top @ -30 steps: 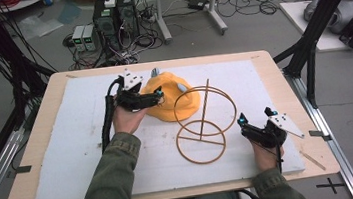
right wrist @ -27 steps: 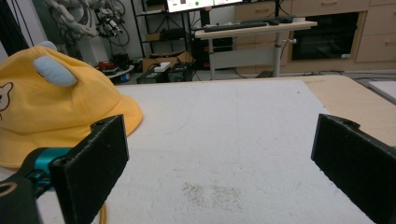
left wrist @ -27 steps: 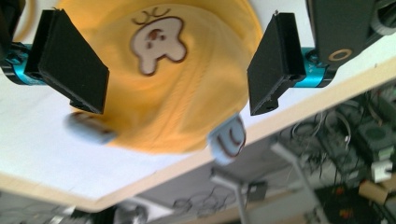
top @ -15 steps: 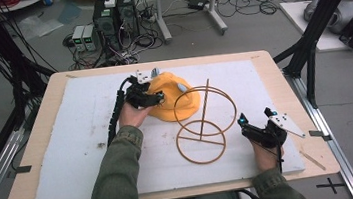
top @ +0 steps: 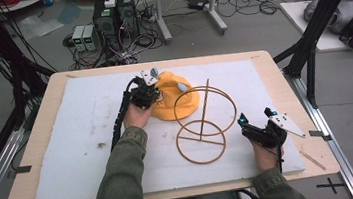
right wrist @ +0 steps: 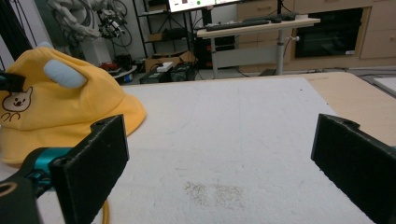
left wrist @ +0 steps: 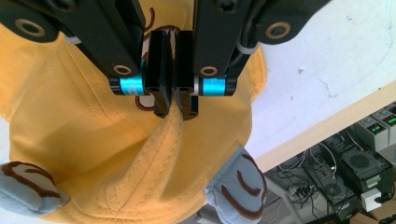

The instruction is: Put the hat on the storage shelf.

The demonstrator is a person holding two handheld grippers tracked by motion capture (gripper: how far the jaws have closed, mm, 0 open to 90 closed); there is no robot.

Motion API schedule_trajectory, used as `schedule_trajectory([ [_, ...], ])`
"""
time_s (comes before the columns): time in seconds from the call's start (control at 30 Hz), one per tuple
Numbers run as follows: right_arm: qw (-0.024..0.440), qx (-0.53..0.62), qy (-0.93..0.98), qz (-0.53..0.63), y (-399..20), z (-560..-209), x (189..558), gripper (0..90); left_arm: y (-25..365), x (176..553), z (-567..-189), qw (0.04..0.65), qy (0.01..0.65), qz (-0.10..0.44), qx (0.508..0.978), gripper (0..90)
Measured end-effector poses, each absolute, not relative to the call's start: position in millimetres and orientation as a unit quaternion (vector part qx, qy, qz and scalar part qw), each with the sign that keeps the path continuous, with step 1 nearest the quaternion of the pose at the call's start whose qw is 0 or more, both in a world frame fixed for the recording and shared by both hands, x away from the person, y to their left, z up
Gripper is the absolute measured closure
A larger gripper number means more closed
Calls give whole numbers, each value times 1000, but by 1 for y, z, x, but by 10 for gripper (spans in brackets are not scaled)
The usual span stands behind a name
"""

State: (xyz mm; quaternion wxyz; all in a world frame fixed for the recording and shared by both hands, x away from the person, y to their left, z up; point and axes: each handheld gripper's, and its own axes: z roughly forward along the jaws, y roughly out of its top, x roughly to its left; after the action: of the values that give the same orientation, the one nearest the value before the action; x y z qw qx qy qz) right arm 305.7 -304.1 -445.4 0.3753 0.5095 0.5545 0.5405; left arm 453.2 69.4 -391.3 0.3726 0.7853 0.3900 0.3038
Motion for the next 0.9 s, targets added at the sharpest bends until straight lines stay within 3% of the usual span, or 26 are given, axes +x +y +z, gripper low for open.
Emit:
schedule_trajectory([
  [0.43, 377, 508, 555, 541, -304, -445, 306, 36, 73, 448, -383, 379, 387, 325, 775, 878],
  [0.9, 377, 508, 555, 540, -304, -446, 306, 36, 134, 402, -316, 548, 404, 374, 630, 878],
])
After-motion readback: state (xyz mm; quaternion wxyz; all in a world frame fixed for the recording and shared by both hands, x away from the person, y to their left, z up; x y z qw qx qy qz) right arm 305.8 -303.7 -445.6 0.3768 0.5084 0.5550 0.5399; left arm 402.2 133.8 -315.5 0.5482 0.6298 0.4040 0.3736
